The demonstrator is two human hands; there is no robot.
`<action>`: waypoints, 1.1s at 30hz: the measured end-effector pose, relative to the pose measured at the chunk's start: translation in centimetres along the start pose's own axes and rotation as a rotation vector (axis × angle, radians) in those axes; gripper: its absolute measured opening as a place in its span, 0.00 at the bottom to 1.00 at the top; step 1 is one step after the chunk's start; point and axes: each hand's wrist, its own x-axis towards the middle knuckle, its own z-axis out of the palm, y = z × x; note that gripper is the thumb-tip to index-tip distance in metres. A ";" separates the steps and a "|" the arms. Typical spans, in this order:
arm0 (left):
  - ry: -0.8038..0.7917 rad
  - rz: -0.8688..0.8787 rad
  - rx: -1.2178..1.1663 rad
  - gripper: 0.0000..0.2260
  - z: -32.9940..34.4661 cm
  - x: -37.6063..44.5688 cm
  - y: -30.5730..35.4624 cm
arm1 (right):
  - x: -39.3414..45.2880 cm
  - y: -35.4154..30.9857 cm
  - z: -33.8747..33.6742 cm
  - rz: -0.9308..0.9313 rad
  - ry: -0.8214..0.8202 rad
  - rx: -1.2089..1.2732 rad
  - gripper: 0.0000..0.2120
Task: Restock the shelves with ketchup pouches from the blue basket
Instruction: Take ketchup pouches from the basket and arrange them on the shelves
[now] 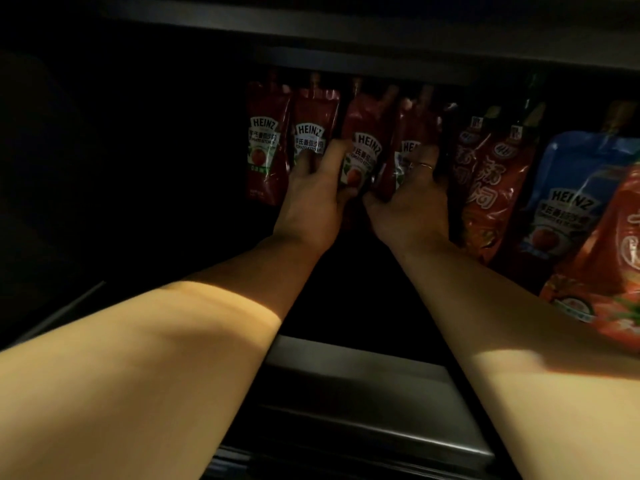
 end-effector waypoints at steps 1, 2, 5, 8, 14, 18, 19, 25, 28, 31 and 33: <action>-0.005 0.010 0.011 0.26 0.0 -0.1 0.0 | -0.1 0.1 0.0 -0.007 0.010 0.013 0.41; -0.012 0.018 0.030 0.26 0.0 -0.2 -0.1 | -0.3 0.2 -0.1 -0.015 0.021 0.018 0.40; -0.033 -0.004 0.071 0.27 -0.6 -0.6 -0.4 | -0.3 0.5 -0.2 -0.031 0.015 -0.013 0.41; -0.051 -0.081 0.164 0.29 -1.8 -0.7 -0.8 | -0.2 0.7 -0.6 -0.016 -0.050 -0.016 0.45; -0.091 -0.137 0.076 0.32 -1.6 -0.5 -0.7 | -0.1 0.8 -0.7 0.022 -0.099 0.015 0.48; -0.173 -0.070 0.253 0.32 0.6 1.0 0.0 | 0.6 0.9 0.3 0.048 -0.060 -0.046 0.48; -0.186 -0.071 0.289 0.31 1.1 1.4 0.1 | 0.8 1.0 0.6 0.065 -0.069 -0.077 0.48; -0.209 -0.152 0.355 0.30 1.8 1.4 -0.2 | 0.9 1.0 0.4 0.059 -0.221 -0.336 0.46; -0.247 -0.081 0.318 0.30 1.4 1.0 -0.4 | 0.4 0.5 -0.4 0.060 -0.229 -0.424 0.43; -0.351 -0.080 0.372 0.32 1.3 0.7 -0.4 | -0.1 0.5 -0.5 0.073 -0.254 -0.366 0.37; -0.369 -0.070 0.439 0.28 1.5 0.9 -0.6 | 0.0 0.5 -0.4 0.043 -0.291 -0.380 0.29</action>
